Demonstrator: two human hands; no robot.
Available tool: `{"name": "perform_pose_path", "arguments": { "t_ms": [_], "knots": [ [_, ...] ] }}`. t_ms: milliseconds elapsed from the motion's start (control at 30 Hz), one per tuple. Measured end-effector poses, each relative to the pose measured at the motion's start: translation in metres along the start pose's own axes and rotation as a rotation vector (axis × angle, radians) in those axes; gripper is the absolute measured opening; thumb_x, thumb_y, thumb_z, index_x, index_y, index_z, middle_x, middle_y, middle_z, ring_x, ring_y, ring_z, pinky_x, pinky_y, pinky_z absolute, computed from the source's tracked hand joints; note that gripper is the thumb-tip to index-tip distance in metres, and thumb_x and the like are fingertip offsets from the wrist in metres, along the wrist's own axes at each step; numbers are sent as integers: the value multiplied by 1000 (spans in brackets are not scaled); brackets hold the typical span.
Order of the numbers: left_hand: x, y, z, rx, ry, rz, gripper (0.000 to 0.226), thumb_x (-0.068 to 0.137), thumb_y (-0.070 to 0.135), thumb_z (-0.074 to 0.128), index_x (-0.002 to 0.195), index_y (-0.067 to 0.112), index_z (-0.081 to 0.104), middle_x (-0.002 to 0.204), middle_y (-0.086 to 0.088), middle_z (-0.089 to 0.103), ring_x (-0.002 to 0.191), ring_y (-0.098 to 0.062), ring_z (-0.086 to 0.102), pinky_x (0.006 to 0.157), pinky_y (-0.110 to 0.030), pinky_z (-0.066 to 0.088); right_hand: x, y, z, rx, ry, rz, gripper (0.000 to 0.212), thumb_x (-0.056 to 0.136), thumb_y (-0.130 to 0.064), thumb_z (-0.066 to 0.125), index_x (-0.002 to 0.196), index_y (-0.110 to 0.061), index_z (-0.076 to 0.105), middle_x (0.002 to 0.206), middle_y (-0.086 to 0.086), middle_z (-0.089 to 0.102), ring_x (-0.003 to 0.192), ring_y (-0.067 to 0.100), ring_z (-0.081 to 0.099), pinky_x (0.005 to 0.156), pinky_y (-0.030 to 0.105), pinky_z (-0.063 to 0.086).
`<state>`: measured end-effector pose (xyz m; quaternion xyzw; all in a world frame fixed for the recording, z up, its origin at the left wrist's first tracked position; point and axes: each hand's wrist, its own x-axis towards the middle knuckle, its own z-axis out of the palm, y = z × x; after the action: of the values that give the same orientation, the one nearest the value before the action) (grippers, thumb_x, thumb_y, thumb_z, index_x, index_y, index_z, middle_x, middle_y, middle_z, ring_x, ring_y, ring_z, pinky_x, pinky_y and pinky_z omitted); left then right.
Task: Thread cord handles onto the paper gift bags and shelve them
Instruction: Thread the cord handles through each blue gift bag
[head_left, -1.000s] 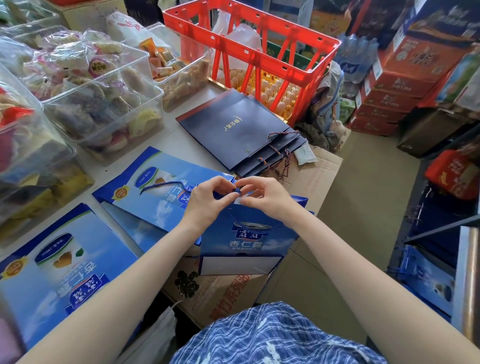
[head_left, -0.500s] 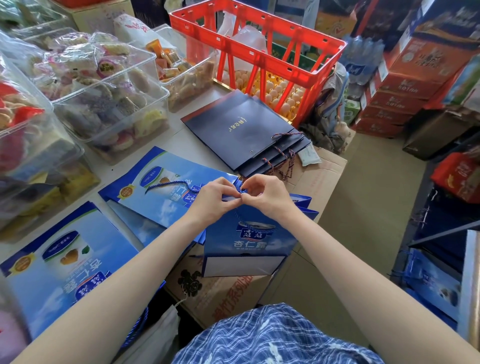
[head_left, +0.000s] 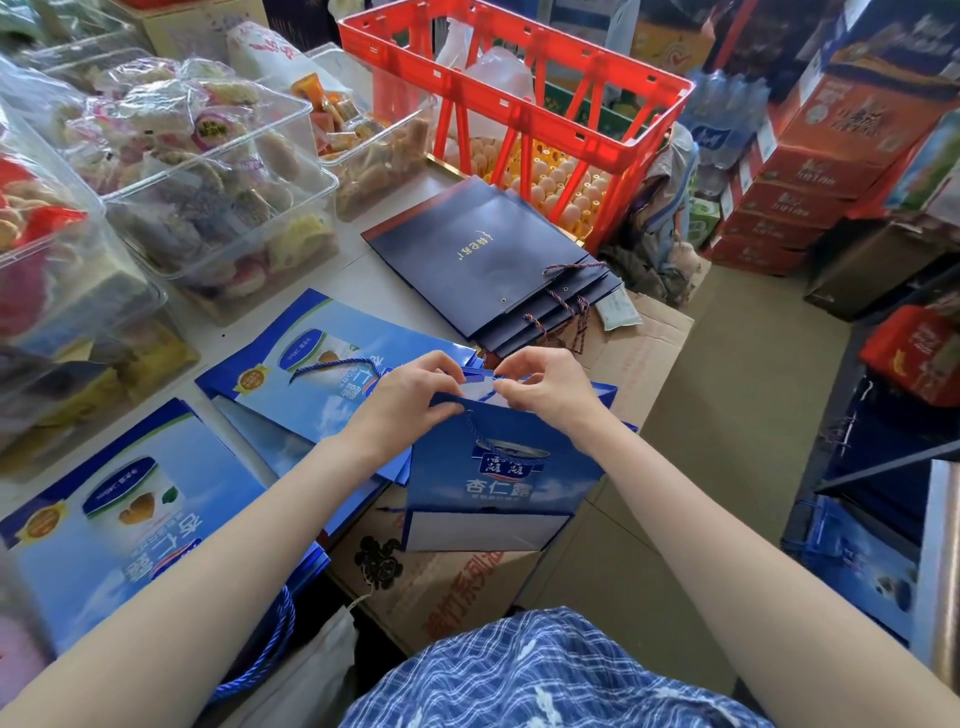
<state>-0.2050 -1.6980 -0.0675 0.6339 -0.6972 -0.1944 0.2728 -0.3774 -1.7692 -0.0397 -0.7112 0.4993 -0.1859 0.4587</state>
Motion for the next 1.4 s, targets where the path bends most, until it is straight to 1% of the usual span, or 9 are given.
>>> {"name": "perform_pose_path", "arguments": {
  "t_ms": [233, 400, 600, 867, 1033, 1133, 1267, 1333, 1400],
  "knots": [
    [1, 4, 5, 123, -38, 143, 10, 80, 11, 71, 80, 2, 71, 101, -4, 65, 82, -24, 63, 76, -36, 51, -1, 4, -7, 74, -23, 28, 15, 87, -4, 62, 101, -8, 65, 77, 7, 66, 52, 16, 58, 54, 29, 55],
    [1, -5, 6, 102, -129, 146, 7, 80, 9, 71, 78, 3, 73, 136, -1, 52, 104, -15, 63, 91, -21, 43, -5, 26, -21, -290, 67, -90, 10, 86, -8, 63, 92, -12, 70, 93, 1, 62, 85, 14, 54, 75, 24, 45],
    [-2, 7, 5, 202, -179, 385, 10, 69, 15, 67, 64, 8, 73, 113, -7, 68, 77, -18, 71, 59, -29, 58, 10, 21, -8, -538, -132, -221, 12, 87, -11, 63, 97, -11, 67, 109, 5, 58, 102, 20, 42, 95, 37, 39],
    [-10, 1, 8, 313, -236, 363, 12, 73, 16, 61, 68, 11, 71, 110, -22, 66, 93, -41, 66, 67, -50, 57, 2, 26, 1, -691, -207, -131, 45, 87, -22, 64, 131, -23, 54, 120, 5, 47, 110, 22, 47, 90, 37, 46],
    [-7, -2, 5, 261, -282, 381, 12, 79, 15, 63, 72, 10, 70, 118, -15, 64, 108, -34, 61, 72, -49, 57, 9, 25, 2, -745, -204, -192, 26, 90, -15, 58, 115, -21, 56, 127, 5, 46, 119, 25, 34, 101, 39, 30],
    [-7, 1, 3, 156, -269, 276, 32, 87, 37, 55, 78, 13, 73, 124, 0, 62, 117, -16, 56, 93, -33, 49, 8, 28, 4, -630, -159, -107, 19, 94, -9, 47, 98, -21, 61, 90, 2, 53, 98, 22, 46, 97, 35, 29],
    [3, 19, 4, -44, -62, -88, 34, 94, 41, 44, 80, 16, 63, 89, 7, 70, 88, -8, 49, 87, -28, 39, -1, 34, 6, -413, -60, -52, 25, 92, -4, 50, 84, -24, 63, 97, 11, 59, 57, 17, 47, 58, 25, 36],
    [12, 26, 12, 4, 56, -256, 21, 91, 34, 55, 79, 18, 50, 76, 3, 70, 74, -14, 49, 78, -30, 39, -2, 35, 9, -390, -9, -35, 23, 91, -4, 52, 88, -21, 67, 102, 14, 62, 66, 19, 53, 61, 24, 37],
    [15, 32, 22, 127, 50, -296, 23, 82, 36, 65, 83, 20, 48, 79, 3, 66, 86, -18, 51, 82, -33, 35, -2, 34, 9, -375, 23, -24, 22, 91, -4, 53, 91, -19, 70, 105, 15, 63, 73, 22, 58, 64, 27, 41]
  ]
}}
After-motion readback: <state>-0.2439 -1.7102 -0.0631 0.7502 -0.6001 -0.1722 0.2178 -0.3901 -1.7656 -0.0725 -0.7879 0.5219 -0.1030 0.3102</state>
